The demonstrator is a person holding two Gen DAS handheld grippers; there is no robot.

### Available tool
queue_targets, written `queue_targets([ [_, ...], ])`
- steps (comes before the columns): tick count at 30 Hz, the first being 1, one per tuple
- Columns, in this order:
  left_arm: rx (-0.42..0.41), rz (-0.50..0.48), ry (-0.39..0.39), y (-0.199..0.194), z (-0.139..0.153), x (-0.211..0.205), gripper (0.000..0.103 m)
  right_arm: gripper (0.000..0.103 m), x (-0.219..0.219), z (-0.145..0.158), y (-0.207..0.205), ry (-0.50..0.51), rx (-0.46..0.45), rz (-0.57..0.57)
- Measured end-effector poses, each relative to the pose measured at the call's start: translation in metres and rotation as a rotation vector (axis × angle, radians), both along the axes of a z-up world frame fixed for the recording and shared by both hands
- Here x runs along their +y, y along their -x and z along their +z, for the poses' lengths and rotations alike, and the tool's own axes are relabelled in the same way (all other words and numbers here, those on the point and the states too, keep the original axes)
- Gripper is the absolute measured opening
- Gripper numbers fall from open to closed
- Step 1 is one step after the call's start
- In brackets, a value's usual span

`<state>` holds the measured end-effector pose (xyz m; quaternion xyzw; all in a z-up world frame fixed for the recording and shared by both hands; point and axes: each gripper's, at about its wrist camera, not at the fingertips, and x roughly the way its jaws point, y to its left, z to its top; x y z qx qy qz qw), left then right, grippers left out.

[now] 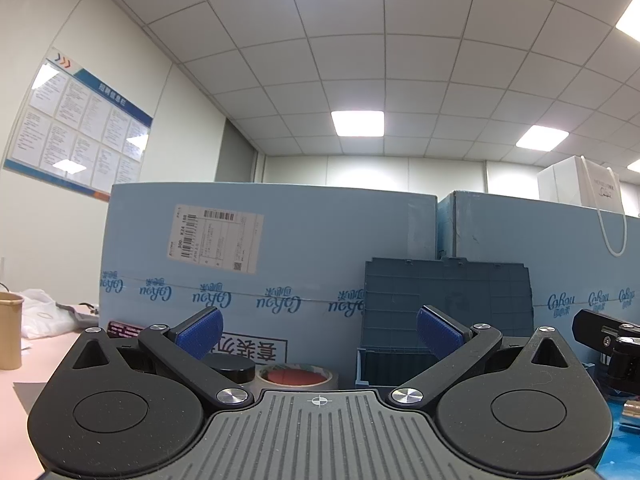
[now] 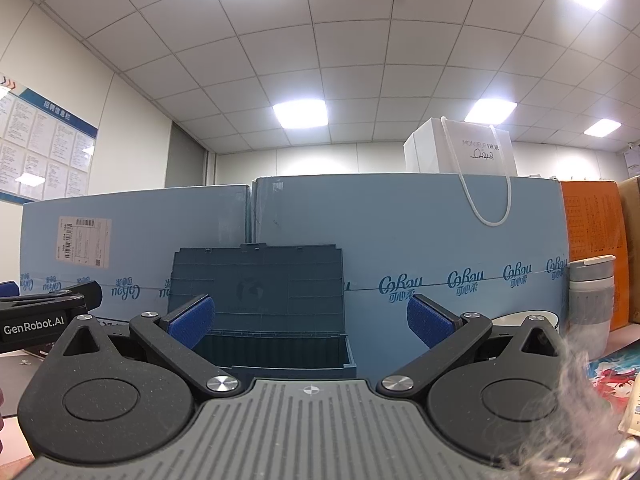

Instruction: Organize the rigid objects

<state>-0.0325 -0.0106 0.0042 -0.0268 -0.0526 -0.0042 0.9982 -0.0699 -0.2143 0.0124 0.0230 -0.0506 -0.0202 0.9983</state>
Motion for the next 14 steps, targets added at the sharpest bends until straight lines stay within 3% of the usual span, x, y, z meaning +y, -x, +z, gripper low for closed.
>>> queue_targets([
  [14,-0.006,0.0,0.001,0.0012,-0.0007,0.0008,0.103,0.103,0.0005,-0.0001,-0.0012,0.001,0.006,0.002],
])
